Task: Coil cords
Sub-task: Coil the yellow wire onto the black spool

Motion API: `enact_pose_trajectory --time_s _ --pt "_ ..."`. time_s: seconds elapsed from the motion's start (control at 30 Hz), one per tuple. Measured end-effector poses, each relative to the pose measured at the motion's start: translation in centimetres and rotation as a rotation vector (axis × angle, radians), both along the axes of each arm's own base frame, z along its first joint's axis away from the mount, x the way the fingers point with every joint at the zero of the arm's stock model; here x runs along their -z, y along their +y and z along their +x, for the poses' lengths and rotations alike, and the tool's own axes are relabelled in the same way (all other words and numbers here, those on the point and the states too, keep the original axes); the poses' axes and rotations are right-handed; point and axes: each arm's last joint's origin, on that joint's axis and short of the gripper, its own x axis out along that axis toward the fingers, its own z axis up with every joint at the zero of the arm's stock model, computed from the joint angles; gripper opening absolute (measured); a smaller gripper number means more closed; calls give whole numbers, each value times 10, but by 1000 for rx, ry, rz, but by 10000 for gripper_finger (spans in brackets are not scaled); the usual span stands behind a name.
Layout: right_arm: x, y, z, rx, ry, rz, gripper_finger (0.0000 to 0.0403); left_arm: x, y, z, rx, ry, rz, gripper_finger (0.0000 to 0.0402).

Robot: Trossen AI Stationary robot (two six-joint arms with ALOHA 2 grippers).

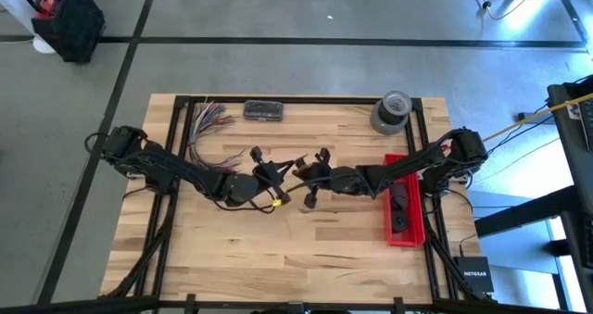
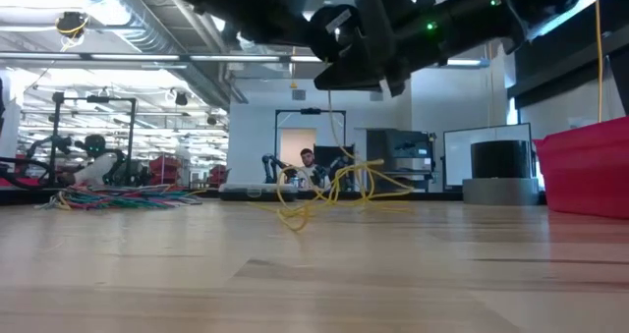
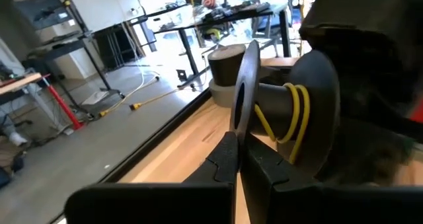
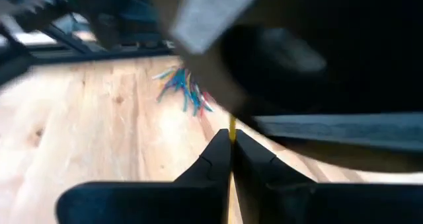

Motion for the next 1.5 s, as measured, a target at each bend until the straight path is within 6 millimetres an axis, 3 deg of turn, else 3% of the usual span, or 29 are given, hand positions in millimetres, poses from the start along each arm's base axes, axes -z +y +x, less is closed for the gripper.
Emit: enact_pose_trajectory --time_s 0.37,0.67,0.77,0.93,1.07,1.23,1.37,1.5 --pt "-29 -3 -20 -40 37 -26 21 -11 -3 -12 23 38 -18 0" --pt "-49 -8 -54 -55 198 -47 129 -13 -3 -13 15 31 -15 0" --pt "-42 -8 -61 -67 250 -52 149 -13 -3 -12 16 35 -14 0" --pt "-5 -8 -58 -86 225 -65 155 -12 -3 -12 17 38 -13 0" --pt "15 -6 -46 -85 125 -64 155 -14 -3 -12 18 36 -10 0" --pt "37 -5 -31 -75 154 -132 155 -13 -3 -12 18 41 -8 0" --pt "38 -5 -23 -36 165 -186 137 -12 -3 -12 19 46 -6 0" --pt "36 -5 -21 -44 162 -204 87 -12 -3 -12 21 48 -3 0"
